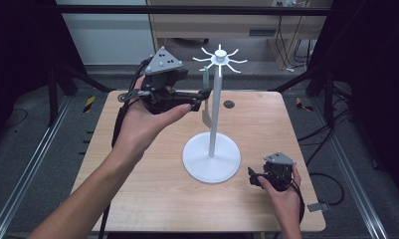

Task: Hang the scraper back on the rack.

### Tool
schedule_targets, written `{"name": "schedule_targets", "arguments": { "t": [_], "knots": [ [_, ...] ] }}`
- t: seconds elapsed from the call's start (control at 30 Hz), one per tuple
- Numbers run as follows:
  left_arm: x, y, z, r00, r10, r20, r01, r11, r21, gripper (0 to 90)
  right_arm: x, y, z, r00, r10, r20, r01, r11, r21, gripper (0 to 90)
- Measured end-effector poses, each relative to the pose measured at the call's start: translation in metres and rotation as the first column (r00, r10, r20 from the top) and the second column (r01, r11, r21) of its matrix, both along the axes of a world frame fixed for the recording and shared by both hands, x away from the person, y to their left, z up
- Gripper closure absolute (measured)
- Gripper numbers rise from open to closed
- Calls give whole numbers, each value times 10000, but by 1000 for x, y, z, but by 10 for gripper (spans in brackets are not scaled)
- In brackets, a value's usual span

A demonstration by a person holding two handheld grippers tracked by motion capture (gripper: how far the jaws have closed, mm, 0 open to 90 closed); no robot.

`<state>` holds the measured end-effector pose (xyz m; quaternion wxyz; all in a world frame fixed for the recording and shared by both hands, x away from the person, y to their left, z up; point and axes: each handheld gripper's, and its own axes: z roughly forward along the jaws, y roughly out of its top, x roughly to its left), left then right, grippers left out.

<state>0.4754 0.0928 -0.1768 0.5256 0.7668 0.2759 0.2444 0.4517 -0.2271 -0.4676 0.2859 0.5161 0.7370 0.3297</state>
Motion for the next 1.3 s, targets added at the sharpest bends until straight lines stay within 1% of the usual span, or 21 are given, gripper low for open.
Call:
{"name": "schedule_targets", "arguments": {
  "t": [0.13, 0.2, 0.27, 0.43, 0.5, 0.53, 0.63, 0.77, 0.87, 0.9, 0.93, 1.07, 1.13, 1.3],
  "knots": [
    [-1, 4, -5, 9998, -3, -179, 2, 10000, -33, 145, 0, 0, 0, 10000, 9, -1, -9, 10000, -35, 65],
    [-1, 6, -7, 9998, -15, -180, 17, 9999, 109, 127, 0, -1, 0, 10000, -22, 28, 22, 10000, -1, 65],
    [-3, 10, -10, 9998, -15, -200, 17, 9999, 100, 122, -1, -2, 1, 10000, -38, 39, 38, 10000, -23, 64],
    [-9, 24, -18, 9995, 13, -312, -13, 10000, 11, 109, -3, -1, 1, 10000, -33, 54, 33, 10000, 2, 64],
    [-10, 30, -23, 9993, 27, -376, -25, 10000, 31, 105, -2, -1, 1, 9999, 86, 89, -85, 9999, -68, 64],
    [-11, 33, -25, 9991, 17, -424, -16, 10000, 29, 102, -2, 0, 1, 10000, 52, 44, -52, 10000, -1, 64],
    [-11, 42, -31, 9975, -53, -703, 45, 9999, -115, 102, -1, 0, 1, 9999, 105, 57, -105, 9999, -40, 64],
    [-12, 53, -41, 9971, 49, -759, -55, 10000, -79, 102, 0, 0, 0, 9999, 111, -47, -111, 9999, -31, 58],
    [-12, 59, -48, 9961, -22, -878, -5, 9995, -309, 99, 0, 0, -1, 9995, 48, -297, -46, 10000, 69, 45],
    [-12, 61, -51, 9954, -92, -956, 54, 9992, -399, 98, 0, 0, -1, 9995, 18, -311, -15, 9999, 102, 45],
    [-12, 64, -53, 9950, -94, -999, 54, 9992, -396, 98, 0, -1, -1, 9995, -17, -306, 22, 9999, 134, 45],
    [-12, 70, -63, 9951, -37, -990, 6, 9995, -312, 93, 1, -2, -1, 9989, -148, -443, 156, 9997, 175, 45],
    [-11, 73, -68, 9957, 27, -923, -40, 9999, -137, 92, 1, -2, -1, 9990, -167, -405, 175, 9997, 198, 45],
    [-8, 79, -86, 9959, 101, -897, -82, 9997, 212, 87, 1, -2, -1, 9991, -139, -400, 146, 9998, 157, 45]
  ]
}}
